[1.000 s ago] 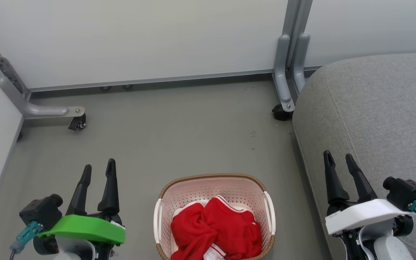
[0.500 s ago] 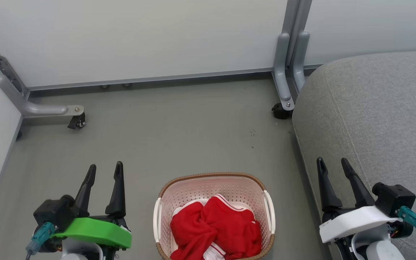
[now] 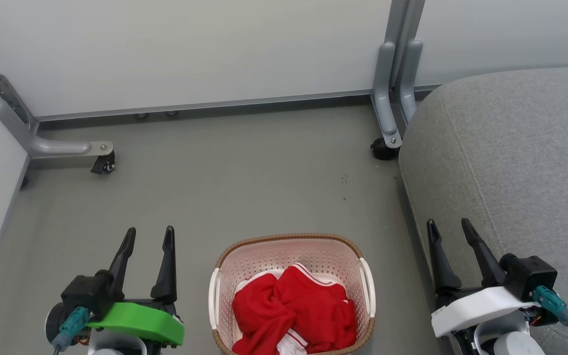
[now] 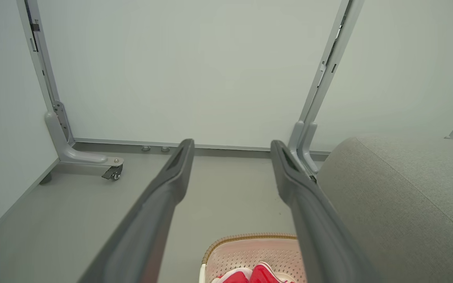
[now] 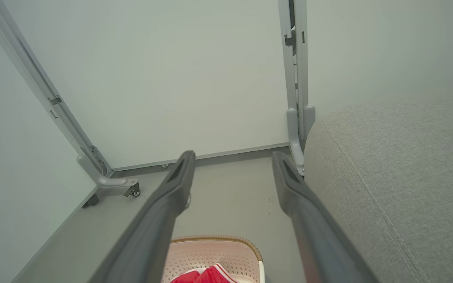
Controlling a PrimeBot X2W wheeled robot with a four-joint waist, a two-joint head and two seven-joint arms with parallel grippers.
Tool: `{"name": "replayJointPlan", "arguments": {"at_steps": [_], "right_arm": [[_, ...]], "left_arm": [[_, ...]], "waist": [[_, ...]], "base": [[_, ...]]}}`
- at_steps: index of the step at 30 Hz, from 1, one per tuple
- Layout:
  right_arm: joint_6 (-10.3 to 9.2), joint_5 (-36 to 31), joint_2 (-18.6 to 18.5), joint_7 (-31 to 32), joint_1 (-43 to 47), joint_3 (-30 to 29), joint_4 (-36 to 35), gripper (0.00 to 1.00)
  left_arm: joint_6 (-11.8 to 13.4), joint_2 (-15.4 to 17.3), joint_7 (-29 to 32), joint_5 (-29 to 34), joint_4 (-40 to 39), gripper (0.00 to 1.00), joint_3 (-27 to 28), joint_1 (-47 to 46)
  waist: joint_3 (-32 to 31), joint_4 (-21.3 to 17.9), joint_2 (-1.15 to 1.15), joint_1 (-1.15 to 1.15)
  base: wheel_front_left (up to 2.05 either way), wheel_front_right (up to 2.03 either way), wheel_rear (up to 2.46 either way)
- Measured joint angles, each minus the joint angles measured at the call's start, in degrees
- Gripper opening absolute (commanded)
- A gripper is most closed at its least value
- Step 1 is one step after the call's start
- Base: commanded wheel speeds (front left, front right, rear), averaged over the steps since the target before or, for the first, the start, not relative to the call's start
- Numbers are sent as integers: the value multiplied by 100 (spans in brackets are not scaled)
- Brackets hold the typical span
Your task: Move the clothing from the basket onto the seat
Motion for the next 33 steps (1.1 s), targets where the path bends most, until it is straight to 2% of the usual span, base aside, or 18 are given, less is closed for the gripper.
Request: {"name": "replayJointPlan", "arguments": {"at_steps": [26,33], "right_arm": [[0,-523,-1,-276,40,111,137,100],[1,-520,-1,-285,39,111,151,100]], "left_arm": [[-8,-102,-269,927,182,100,22,30],[-8,-123,-278,958,230,100,55,30]], "waist": [[102,17,0,0],[131,14,0,0]], "base": [[0,0,0],[0,0,0]]}}
